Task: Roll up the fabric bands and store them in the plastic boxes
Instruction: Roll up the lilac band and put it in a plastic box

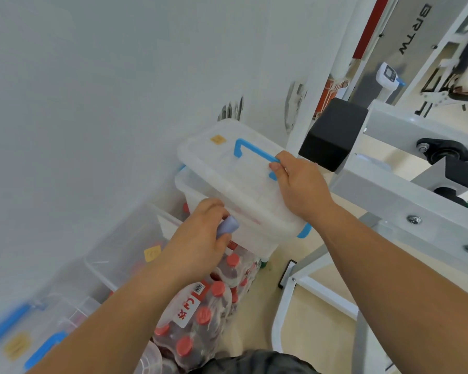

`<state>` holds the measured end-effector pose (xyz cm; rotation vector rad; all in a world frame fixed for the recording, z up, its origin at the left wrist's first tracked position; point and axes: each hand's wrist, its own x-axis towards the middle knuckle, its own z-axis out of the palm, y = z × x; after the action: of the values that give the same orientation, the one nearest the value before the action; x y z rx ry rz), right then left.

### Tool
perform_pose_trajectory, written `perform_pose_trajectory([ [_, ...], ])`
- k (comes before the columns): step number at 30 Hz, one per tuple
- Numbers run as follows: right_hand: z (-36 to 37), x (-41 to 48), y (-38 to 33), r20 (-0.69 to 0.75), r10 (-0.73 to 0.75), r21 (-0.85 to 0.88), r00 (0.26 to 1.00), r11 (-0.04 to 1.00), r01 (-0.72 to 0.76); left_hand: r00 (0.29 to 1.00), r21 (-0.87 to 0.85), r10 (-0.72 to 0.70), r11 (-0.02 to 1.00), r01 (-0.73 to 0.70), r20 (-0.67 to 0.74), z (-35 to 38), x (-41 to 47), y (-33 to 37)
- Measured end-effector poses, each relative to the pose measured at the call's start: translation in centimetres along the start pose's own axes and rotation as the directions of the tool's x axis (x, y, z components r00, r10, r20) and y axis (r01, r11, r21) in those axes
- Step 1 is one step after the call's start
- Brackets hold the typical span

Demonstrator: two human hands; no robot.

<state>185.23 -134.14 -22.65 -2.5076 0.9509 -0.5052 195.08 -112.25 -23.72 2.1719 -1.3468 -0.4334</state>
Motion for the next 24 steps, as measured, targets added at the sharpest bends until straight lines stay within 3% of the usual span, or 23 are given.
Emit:
perform_pose_trajectory([
  [5,-1.6,-0.4,0.3,-0.072,-0.032,-0.039,0.997,0.999,0.029,0.999,-0.062,0.005,0.998,-0.003,0.037,-1.6,-0.6,1.0],
  [10,-1.5,-0.9,-0.9,0.004,-0.233,-0.026,0.972,0.972,0.233,0.978,-0.365,-0.165,0.925,0.108,-0.129,-5.8,-3.0,1.5],
  [17,0.0,-1.5,-4.8,0.195,-0.574,0.126,0.796,0.819,0.560,0.826,-0.496,-0.370,0.858,0.129,-0.425,-8.3,-5.8,3.0],
  [20,0.2,-1.9,-5.8,0.275,-0.598,0.168,0.753,0.801,0.575,0.763,-0.461,-0.440,0.862,0.211,-0.474,-8.8,-7.2,2.8],
  [24,-0.8,-2.3,-5.8,0.381,-0.553,0.231,0.741,0.833,0.503,0.738,-0.456,-0.478,0.852,0.257,-0.477,-9.0,-8.9,2.5],
])
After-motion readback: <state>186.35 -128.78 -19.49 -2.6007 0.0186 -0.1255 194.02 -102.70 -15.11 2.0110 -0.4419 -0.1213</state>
